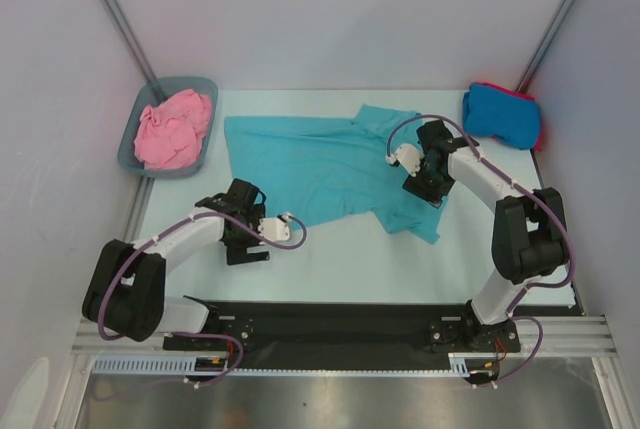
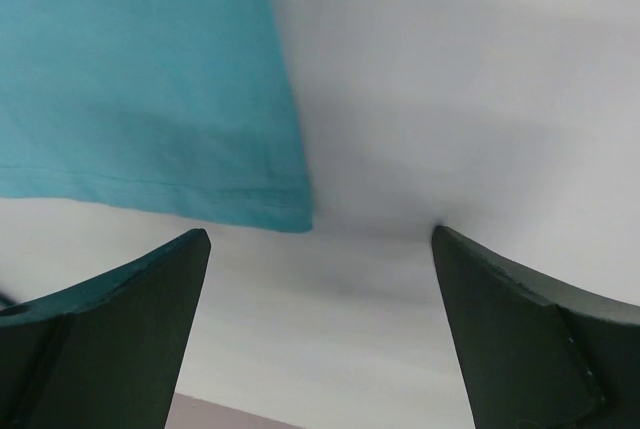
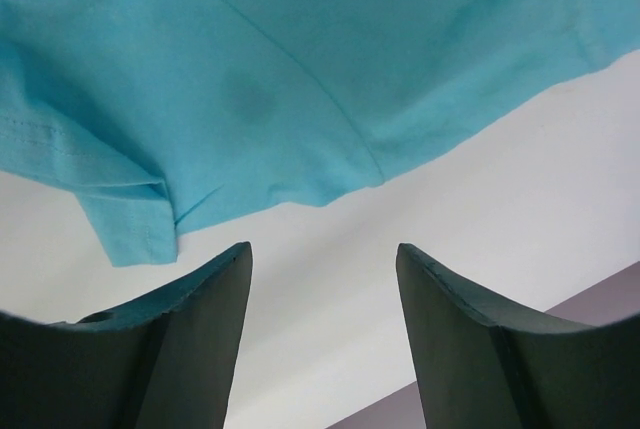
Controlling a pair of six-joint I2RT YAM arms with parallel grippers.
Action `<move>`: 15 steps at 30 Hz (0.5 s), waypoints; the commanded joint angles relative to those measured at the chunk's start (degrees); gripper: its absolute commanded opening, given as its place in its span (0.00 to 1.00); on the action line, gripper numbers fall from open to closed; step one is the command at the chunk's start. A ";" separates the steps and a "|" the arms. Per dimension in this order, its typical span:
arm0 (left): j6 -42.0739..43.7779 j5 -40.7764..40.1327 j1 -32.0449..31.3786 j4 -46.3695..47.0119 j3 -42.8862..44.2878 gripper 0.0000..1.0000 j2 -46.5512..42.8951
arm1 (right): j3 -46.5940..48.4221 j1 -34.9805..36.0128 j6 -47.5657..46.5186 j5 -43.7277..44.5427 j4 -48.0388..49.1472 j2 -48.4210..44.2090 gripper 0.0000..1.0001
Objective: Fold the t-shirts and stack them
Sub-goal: Flatten the tshirt out
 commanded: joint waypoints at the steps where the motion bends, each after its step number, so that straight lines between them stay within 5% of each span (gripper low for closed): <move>1: 3.17 -3.91 -0.39 8.69 -2.65 1.00 -1.43 | 4.16 0.29 0.51 0.24 -0.12 -0.38 0.66; 15: 2.38 -1.98 -0.39 12.67 -1.25 1.00 3.67 | 4.08 0.03 0.16 1.73 0.67 -0.73 0.66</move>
